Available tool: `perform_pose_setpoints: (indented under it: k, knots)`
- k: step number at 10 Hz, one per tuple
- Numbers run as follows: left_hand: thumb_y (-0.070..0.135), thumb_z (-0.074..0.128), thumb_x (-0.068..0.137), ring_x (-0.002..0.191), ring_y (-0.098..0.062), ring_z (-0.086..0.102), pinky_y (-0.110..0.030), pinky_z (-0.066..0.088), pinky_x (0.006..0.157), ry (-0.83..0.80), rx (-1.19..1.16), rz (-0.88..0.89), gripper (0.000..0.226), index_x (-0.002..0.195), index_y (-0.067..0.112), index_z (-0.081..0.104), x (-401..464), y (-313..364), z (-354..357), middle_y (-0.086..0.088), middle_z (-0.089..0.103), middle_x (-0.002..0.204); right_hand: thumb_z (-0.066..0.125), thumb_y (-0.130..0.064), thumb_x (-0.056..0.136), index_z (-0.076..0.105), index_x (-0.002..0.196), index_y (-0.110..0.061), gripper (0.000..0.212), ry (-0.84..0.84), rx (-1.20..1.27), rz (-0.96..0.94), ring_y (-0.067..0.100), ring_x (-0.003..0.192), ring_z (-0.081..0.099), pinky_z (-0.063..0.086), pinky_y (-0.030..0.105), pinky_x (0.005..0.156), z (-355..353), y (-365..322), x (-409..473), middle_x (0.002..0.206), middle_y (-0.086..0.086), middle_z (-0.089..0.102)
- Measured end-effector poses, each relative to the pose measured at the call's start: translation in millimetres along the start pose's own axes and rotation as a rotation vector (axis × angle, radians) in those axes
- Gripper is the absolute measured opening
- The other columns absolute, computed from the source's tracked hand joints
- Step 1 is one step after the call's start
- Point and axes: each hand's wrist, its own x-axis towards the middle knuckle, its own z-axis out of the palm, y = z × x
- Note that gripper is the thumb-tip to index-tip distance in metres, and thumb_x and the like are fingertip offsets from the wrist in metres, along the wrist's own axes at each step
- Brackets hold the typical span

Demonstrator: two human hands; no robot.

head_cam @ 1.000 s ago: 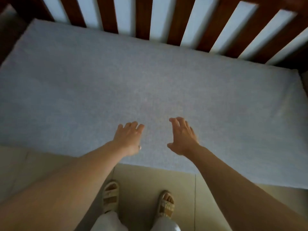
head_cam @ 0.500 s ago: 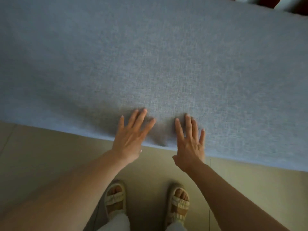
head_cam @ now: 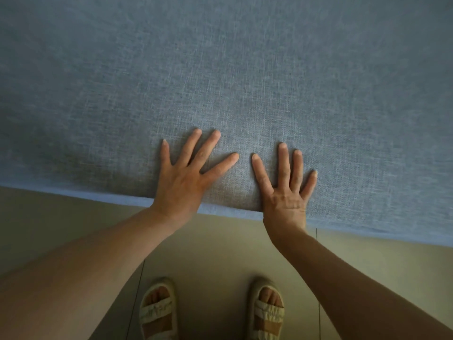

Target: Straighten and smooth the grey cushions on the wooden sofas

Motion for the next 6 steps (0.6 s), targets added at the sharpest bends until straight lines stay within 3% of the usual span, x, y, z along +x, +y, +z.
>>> perform_pose_setpoints:
  k: [1, 2, 4, 5, 6]
  knots:
    - [0.007, 0.088, 0.053, 0.145, -0.033, 0.01, -0.072, 0.013, 0.101, -0.01, 0.017, -0.004, 0.124, 0.147, 0.043, 0.016, 20.6, -6.3, -1.1, -0.004, 0.011, 0.159, 0.055, 0.017, 0.076, -0.033, 0.135, -0.048, 0.124, -0.106, -0.022, -0.021, 0.026, 0.124, -0.05, -0.026, 0.055, 0.099, -8.3, 2.3, 25.7, 0.146, 0.004, -0.041]
    - [0.009, 0.087, 0.055, 0.144, -0.034, 0.011, -0.073, 0.015, 0.099, -0.01, 0.033, 0.04, 0.122, 0.147, 0.045, 0.013, 33.8, -12.1, 3.8, -0.002, 0.013, 0.159, 0.054, 0.013, 0.081, -0.039, 0.13, -0.05, 0.122, -0.123, -0.049, -0.037, 0.028, 0.119, -0.054, -0.029, 0.057, 0.094, -9.9, 5.1, 42.9, 0.14, 0.006, -0.049]
    - [0.026, 0.091, 0.05, 0.145, -0.034, 0.002, -0.074, 0.014, 0.099, -0.161, 0.075, 0.025, 0.134, 0.147, 0.045, 0.0, 32.4, -10.3, -12.4, -0.003, 0.001, 0.16, 0.061, 0.003, 0.083, -0.044, 0.13, -0.044, 0.124, -0.166, -0.084, -0.051, 0.036, 0.127, -0.042, -0.02, 0.062, 0.099, -22.0, 4.4, 38.9, 0.14, 0.011, -0.047]
    - [0.041, 0.089, 0.05, 0.144, -0.033, -0.011, -0.072, 0.013, 0.103, -0.298, 0.049, 0.016, 0.14, 0.144, 0.044, -0.014, 31.5, -8.1, -29.9, -0.002, -0.016, 0.158, 0.073, -0.016, 0.079, -0.044, 0.131, -0.041, 0.13, -0.279, -0.049, -0.079, 0.039, 0.133, -0.037, -0.018, 0.061, 0.102, -36.8, 6.9, 35.8, 0.142, 0.012, -0.045]
    - [0.045, 0.082, 0.064, 0.143, -0.031, -0.02, -0.063, 0.011, 0.11, -0.429, -0.022, -0.005, 0.125, 0.146, 0.041, -0.012, 39.4, -1.4, -53.9, -0.002, -0.027, 0.155, 0.075, -0.038, 0.077, -0.027, 0.142, -0.039, 0.121, -0.409, 0.059, -0.118, 0.037, 0.137, -0.03, -0.012, 0.058, 0.111, -62.8, 10.7, 40.4, 0.149, 0.012, -0.036]
